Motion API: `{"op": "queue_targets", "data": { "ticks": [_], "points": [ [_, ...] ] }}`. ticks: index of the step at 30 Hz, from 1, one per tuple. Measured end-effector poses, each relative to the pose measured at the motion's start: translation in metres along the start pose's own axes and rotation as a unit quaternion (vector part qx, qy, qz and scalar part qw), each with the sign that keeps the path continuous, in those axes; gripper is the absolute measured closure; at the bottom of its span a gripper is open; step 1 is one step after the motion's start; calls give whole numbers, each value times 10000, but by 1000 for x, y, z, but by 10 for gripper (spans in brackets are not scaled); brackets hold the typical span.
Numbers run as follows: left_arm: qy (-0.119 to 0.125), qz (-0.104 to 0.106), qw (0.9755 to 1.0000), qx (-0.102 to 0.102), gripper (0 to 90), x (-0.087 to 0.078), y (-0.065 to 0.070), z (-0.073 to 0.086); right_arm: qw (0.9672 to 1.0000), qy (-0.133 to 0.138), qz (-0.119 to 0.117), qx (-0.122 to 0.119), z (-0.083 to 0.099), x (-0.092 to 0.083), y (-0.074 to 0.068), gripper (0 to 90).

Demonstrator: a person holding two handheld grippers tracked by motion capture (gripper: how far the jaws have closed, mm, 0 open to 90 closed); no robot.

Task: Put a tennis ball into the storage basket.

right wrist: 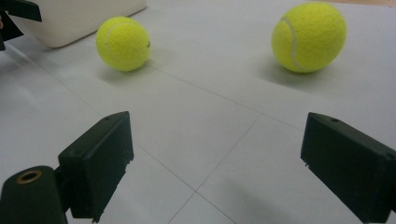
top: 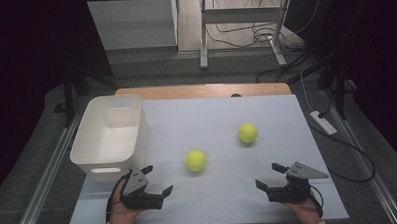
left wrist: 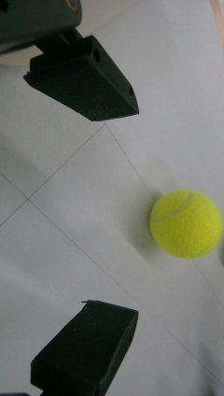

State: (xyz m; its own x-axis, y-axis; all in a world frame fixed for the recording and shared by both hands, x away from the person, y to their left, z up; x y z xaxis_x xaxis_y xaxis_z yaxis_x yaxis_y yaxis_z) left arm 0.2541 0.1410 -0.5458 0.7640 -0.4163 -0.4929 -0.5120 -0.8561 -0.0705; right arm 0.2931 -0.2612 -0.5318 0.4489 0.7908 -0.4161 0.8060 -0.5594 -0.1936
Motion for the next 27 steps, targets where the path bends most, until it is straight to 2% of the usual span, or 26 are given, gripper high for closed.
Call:
{"op": "queue_targets", "data": {
  "ticks": [5,12,20,27],
  "points": [
    [-10,13,10000,-35,60,1,-1,-1,10000,46,3,11,-1,0,1,95],
    [-34,108,9999,-129,61,6,2,-11,10000,44,-10,-3,-2,0,2,95],
    [-86,79,9996,-251,61,4,-1,-21,9999,100,-66,-67,-3,0,2,96],
    [-130,122,9996,-220,65,5,0,-24,9999,92,-67,-101,-3,0,3,96]
  ]
}}
Point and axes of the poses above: each handheld gripper's, and its own axes: x roughly forward along the jaws, z roughly out of its underside, y roughly to its right, the point moved 5 cm from there along x, roughly forward along the jaws, and after that the axes turned 12 degrees about -z, right-handed, at the moved point
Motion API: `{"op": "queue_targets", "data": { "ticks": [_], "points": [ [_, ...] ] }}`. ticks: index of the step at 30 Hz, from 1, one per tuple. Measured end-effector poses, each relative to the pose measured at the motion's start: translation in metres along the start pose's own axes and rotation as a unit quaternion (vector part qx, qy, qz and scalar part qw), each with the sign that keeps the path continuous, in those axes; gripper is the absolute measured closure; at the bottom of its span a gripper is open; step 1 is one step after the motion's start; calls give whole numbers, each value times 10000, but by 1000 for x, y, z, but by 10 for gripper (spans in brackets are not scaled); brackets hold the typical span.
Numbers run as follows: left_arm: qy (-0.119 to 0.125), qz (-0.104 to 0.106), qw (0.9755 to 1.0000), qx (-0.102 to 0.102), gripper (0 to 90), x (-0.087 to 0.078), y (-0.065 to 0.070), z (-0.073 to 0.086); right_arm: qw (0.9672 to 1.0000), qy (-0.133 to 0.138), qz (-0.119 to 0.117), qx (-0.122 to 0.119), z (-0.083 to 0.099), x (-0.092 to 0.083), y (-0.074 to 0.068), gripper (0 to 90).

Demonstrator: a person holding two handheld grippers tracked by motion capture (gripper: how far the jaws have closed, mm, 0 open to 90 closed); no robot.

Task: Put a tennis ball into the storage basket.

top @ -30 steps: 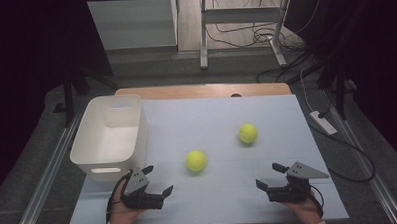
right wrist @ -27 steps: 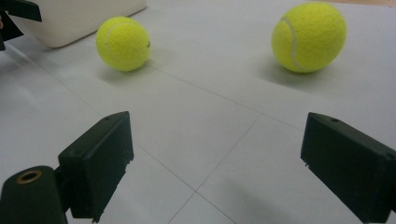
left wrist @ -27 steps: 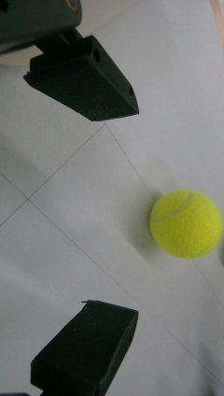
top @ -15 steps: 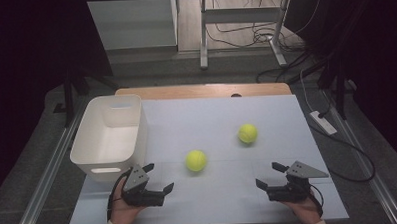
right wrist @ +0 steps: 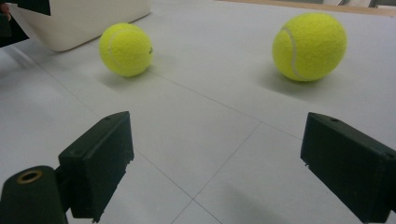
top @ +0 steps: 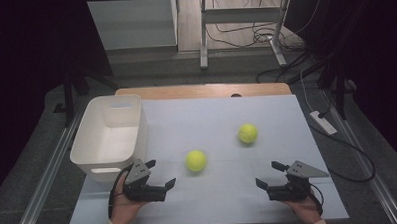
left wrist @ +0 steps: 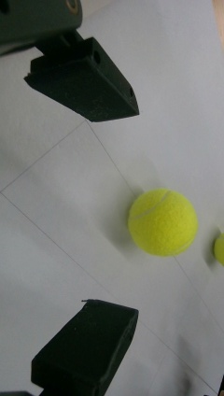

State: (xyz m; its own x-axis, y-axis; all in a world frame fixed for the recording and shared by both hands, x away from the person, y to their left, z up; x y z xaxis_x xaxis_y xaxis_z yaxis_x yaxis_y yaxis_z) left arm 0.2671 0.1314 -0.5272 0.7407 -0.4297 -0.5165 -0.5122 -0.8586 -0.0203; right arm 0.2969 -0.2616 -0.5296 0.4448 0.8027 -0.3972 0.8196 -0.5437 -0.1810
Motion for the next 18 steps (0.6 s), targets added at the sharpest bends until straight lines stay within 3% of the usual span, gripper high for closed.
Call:
{"op": "queue_targets", "data": {
  "ticks": [18],
  "points": [
    [-77,34,10000,42,67,6,1,-13,10000,-22,54,27,1,-1,-1,97]
  ]
}}
Point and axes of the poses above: each handheld gripper's, and its own axes: x roughly forward along the jaws, z roughly out of its underside, y roughly to its right, the point moved 5 cm from there along x, roughly forward along the jaws, and after that the axes turned 12 degrees about -z, right-handed, at the moved point
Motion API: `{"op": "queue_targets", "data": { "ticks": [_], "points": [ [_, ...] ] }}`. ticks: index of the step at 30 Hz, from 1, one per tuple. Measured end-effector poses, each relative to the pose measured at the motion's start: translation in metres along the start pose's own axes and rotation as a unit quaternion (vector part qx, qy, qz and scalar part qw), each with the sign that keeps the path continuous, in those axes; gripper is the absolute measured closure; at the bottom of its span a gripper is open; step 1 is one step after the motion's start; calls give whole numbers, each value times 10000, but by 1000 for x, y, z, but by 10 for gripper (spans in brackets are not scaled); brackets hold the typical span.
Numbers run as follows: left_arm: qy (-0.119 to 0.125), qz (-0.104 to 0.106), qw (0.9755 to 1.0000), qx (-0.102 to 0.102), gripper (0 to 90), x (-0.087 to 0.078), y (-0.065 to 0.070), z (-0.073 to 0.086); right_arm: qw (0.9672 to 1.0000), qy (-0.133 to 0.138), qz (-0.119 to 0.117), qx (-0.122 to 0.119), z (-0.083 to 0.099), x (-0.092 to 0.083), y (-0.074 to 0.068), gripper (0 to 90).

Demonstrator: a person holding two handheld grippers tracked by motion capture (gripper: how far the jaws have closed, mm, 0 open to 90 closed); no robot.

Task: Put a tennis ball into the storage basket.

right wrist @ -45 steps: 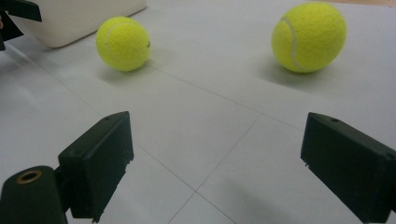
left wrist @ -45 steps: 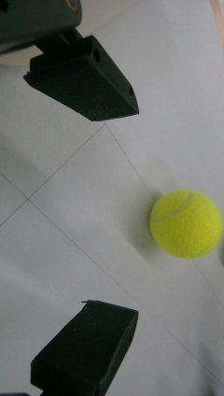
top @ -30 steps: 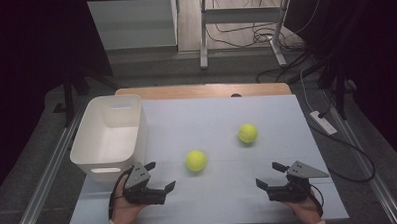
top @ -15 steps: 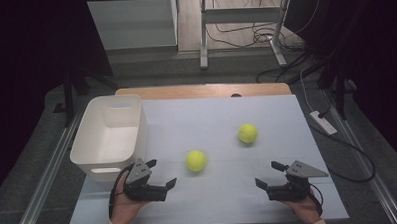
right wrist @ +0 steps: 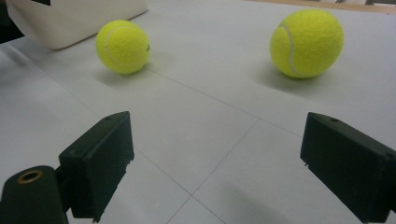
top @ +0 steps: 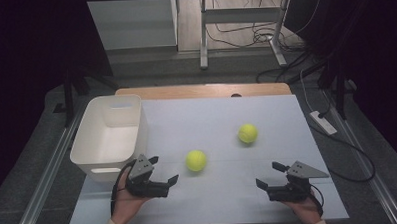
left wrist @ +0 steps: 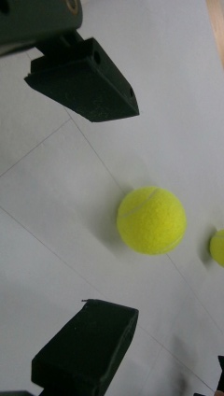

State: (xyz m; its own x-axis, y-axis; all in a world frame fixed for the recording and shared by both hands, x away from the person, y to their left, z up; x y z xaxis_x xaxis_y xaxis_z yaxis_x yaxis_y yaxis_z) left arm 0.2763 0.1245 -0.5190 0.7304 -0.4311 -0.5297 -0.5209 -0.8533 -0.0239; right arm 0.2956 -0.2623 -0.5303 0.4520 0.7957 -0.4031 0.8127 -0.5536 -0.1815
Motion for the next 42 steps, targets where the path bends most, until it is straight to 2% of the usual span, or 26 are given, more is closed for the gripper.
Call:
{"op": "queue_targets", "data": {
  "ticks": [17,22,28,42],
  "points": [
    [-50,65,9999,61,67,7,4,-12,10000,-23,-6,-42,0,1,0,99],
    [-139,82,9997,184,67,12,9,-12,10000,-18,-25,-36,0,2,1,99],
    [-151,136,9996,197,67,16,12,-16,10000,16,-69,1,0,2,1,99],
    [-167,215,9992,277,66,21,14,-33,10000,-19,-50,-34,0,2,1,99]
  ]
}}
Point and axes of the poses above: each handheld gripper's, and its own axes: x roughly forward along the jaws, z roughly out of its underside, y roughly to its right, the point moved 5 cm from there along x, roughly forward along the jaws, and after that the axes turned 12 degrees about -z, right-handed, at the moved point
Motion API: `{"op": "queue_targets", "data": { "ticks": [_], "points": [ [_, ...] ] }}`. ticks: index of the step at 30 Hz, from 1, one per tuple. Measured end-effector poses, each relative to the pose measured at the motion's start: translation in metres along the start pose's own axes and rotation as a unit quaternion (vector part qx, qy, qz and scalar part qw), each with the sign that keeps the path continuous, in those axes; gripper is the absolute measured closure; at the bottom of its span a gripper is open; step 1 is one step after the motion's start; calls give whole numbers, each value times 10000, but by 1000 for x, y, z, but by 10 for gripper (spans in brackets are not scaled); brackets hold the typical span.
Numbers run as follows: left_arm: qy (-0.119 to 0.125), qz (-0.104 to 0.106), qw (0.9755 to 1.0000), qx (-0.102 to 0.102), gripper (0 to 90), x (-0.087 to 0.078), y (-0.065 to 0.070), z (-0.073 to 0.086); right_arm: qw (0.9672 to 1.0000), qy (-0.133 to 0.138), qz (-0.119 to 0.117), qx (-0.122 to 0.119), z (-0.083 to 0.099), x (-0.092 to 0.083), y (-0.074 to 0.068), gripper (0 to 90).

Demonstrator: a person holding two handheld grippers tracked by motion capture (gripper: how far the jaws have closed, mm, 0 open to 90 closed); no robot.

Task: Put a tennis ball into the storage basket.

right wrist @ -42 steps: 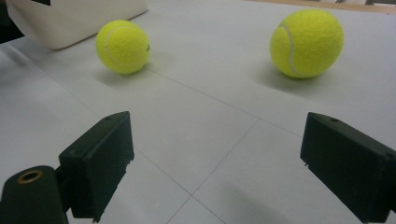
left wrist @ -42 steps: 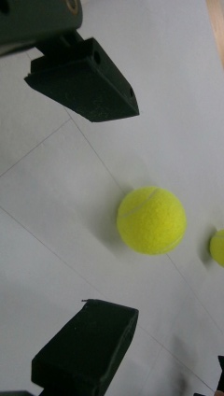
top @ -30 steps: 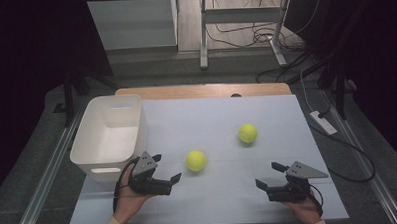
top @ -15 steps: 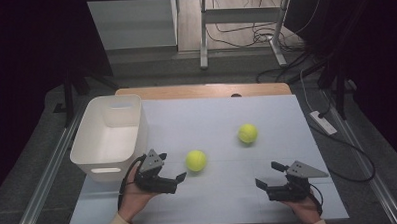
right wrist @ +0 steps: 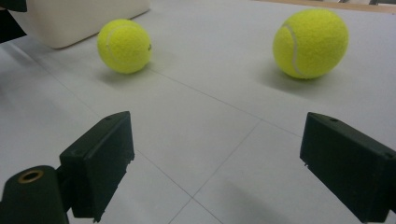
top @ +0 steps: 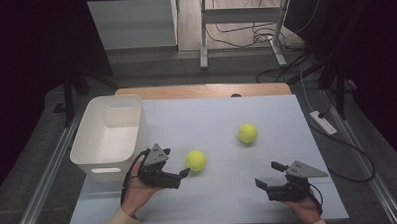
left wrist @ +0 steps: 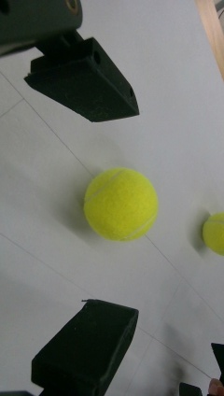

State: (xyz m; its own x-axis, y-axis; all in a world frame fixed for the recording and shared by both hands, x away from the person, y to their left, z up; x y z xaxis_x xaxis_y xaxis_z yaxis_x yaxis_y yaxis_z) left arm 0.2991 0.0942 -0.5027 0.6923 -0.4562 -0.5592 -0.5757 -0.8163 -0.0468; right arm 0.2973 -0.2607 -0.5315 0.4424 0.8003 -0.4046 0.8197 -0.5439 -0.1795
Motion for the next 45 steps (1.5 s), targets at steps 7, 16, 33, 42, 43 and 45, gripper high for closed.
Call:
{"op": "queue_targets", "data": {
  "ticks": [7,16,33,42,43,45],
  "points": [
    [-50,61,10000,26,65,4,0,-6,10000,-26,-5,-1,1,1,0,100],
    [-124,172,9997,148,63,12,5,-17,10000,-22,-12,-13,1,1,1,101],
    [-292,307,9989,197,61,25,8,-27,10000,-49,0,-25,2,1,1,101],
    [-435,382,9982,167,55,34,8,-28,10000,-37,20,-1,2,0,1,101],
    [-449,382,9981,166,54,35,7,-28,10000,-39,21,-1,1,0,1,101],
    [-462,380,9981,164,53,36,7,-28,10000,-54,21,-8,2,1,1,101]
  ]
}}
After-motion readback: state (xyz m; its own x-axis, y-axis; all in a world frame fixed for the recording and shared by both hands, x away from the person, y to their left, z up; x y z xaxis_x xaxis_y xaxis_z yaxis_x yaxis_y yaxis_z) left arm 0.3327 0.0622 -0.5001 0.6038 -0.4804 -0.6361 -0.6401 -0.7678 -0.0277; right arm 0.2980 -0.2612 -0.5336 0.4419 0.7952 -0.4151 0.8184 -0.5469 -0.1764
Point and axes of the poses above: each handheld gripper's, and its own axes: x roughly forward along the jaws, z roughly out of its underside, y roughly to its right, the point moved 5 cm from there along x, roughly forward along the jaws, and after that the axes turned 12 degrees about -z, right-handed, at the moved point
